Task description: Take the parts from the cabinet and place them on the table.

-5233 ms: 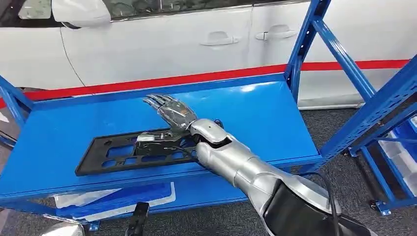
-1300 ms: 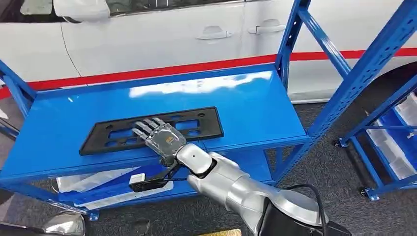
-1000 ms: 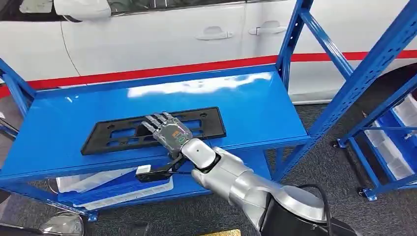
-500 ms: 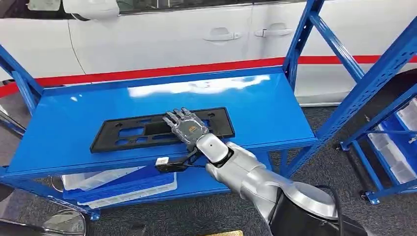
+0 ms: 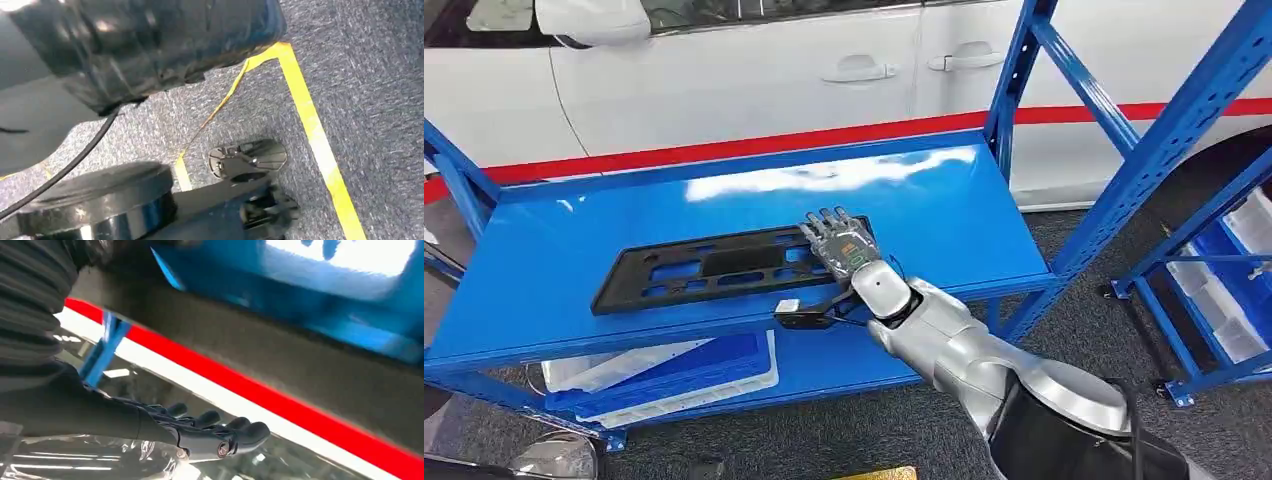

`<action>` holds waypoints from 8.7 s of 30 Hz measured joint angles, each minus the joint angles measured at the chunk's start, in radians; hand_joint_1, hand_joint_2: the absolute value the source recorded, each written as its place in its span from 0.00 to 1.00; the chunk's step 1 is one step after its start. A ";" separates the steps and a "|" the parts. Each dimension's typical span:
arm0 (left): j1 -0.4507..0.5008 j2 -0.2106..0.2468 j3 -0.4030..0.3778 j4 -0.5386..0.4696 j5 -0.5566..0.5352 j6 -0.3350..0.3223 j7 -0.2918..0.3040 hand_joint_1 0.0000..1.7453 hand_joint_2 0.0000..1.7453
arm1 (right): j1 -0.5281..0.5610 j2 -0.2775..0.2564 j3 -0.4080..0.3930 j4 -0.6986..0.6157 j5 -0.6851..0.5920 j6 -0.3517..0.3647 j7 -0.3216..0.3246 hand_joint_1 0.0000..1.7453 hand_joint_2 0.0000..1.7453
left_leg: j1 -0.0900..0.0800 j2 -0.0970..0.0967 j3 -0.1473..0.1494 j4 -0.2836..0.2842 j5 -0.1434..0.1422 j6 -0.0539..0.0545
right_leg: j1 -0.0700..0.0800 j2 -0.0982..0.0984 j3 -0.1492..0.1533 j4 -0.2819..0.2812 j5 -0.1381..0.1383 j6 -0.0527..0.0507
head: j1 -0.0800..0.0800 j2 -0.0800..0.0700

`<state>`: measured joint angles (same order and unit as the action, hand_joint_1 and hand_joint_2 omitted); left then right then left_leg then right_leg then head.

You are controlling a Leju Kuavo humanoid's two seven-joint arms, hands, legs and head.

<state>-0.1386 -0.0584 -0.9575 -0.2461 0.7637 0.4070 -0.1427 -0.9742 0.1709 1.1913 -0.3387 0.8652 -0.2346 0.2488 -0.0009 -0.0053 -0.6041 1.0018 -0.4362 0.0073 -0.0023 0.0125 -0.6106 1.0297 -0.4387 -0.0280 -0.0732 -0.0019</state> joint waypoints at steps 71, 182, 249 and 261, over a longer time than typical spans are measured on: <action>0.034 0.002 -0.023 0.010 -0.017 0.261 -0.121 0.00 1.00 | 0.249 -0.140 -0.613 -0.809 -0.288 -0.423 -0.388 1.00 1.00 | 0.010 0.002 0.004 -0.002 0.003 0.028 | -0.008 -0.004 -0.138 0.308 -0.148 0.039 | 0.007 0.000; 0.008 0.036 -0.074 0.011 -0.029 0.151 -0.064 0.00 1.00 | 0.337 -0.380 -0.499 -1.285 -0.668 -0.079 -0.343 1.00 1.00 | 0.003 0.048 -0.002 0.057 -0.020 -0.003 | -0.014 -0.078 0.008 0.037 -0.027 0.007 | 0.013 0.000; 0.003 0.035 -0.125 0.011 -0.055 0.151 -0.039 0.00 1.00 | 0.422 -0.363 -0.482 -1.335 -0.634 -0.048 -0.350 1.00 1.00 | -0.010 0.052 -0.048 0.032 0.019 0.009 | -0.010 -0.104 0.035 0.017 -0.040 0.034 | 0.057 0.000; 0.005 0.039 -0.142 0.011 -0.062 0.146 -0.029 0.00 1.00 | 0.441 -0.378 -0.482 -1.346 -0.631 -0.047 -0.346 1.00 1.00 | 0.000 -0.085 -0.019 0.014 0.023 0.036 | -0.016 0.007 -0.012 0.099 -0.034 0.046 | 0.073 0.000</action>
<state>-0.1337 -0.0195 -1.0990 -0.2350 0.7019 0.5535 -0.1713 -0.5330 -0.2071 0.7092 -1.6846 0.2346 -0.2815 -0.0977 -0.0013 -0.0900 -0.6232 1.0160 -0.4131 0.0431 -0.0187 0.0193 -0.6231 1.1289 -0.4723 0.0178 0.0000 -0.0019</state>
